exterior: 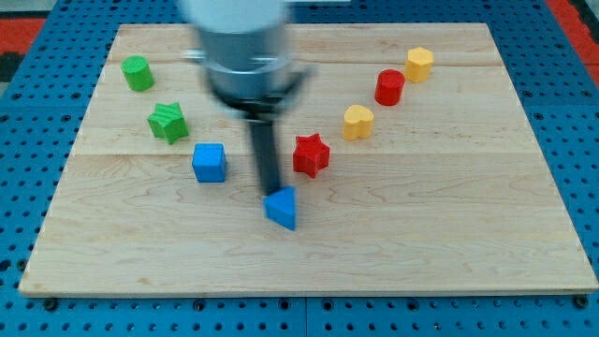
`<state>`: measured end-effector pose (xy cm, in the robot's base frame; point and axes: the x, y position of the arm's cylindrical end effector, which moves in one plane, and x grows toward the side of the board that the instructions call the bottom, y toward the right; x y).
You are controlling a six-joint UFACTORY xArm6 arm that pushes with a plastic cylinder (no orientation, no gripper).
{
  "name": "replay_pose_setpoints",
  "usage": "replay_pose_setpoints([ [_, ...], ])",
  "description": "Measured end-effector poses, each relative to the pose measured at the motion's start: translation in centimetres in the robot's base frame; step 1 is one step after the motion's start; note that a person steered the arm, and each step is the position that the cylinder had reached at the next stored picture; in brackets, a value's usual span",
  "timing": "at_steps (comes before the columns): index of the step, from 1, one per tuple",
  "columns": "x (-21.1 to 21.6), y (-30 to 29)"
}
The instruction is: Move blue triangle on right side
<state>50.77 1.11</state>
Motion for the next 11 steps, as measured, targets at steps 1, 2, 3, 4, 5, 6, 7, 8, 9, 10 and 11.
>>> replay_pose_setpoints([
  [1,2.6,1.0],
  [2,-1.3,0.4],
  [3,2.1,-7.8],
  [4,9.7,-7.0],
  [5,10.8,-2.5],
  [6,7.1,-0.2],
  [7,6.2,4.1],
  [8,6.3,1.9],
  [9,9.1,-0.2],
  [10,11.1,1.4],
  [11,11.1,3.5],
])
